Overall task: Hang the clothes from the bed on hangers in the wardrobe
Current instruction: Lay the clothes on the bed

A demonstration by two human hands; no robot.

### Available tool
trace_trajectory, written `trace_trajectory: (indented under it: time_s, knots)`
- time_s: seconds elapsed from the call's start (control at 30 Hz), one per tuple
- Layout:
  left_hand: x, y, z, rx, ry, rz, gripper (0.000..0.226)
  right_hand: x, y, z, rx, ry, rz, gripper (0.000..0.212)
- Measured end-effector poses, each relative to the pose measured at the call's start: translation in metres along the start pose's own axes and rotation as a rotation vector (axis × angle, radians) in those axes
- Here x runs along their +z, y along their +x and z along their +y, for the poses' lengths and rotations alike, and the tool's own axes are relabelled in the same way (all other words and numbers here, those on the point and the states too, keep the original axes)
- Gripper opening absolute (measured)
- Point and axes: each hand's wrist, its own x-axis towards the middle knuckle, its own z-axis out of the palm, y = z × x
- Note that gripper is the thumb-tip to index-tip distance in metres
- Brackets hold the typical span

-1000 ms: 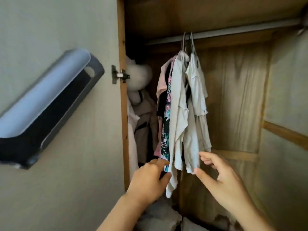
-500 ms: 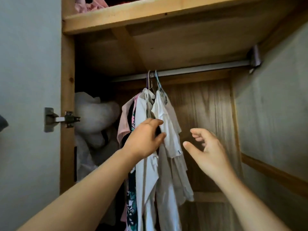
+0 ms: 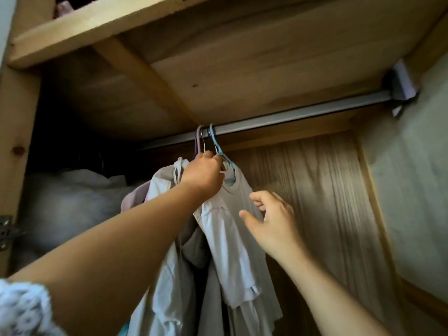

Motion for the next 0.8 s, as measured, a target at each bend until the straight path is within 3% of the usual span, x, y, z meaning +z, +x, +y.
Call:
trace_trajectory:
  time_s: [0.2, 0.4, 0.53, 0.8]
  knots:
    - [0.007, 0.037, -0.004, -0.15, 0.217, -0.054, 0.031, 0.026, 0.02, 0.032, 0.006, -0.004, -0.009, 0.041]
    - [0.003, 0.054, -0.009, -0.182, 0.05, -0.153, 0.036, 0.043, 0.038, 0.045, 0.009, -0.026, -0.042, 0.042]
    - [0.004, 0.059, -0.017, -0.171, -0.045, -0.102, 0.02, 0.046, 0.055, 0.048, 0.013, -0.041, -0.035, 0.044]
    - [-0.018, 0.057, -0.035, -0.112, -0.111, 0.002, 0.031, 0.037, 0.102, 0.042, -0.072, -0.033, -0.011, 0.035]
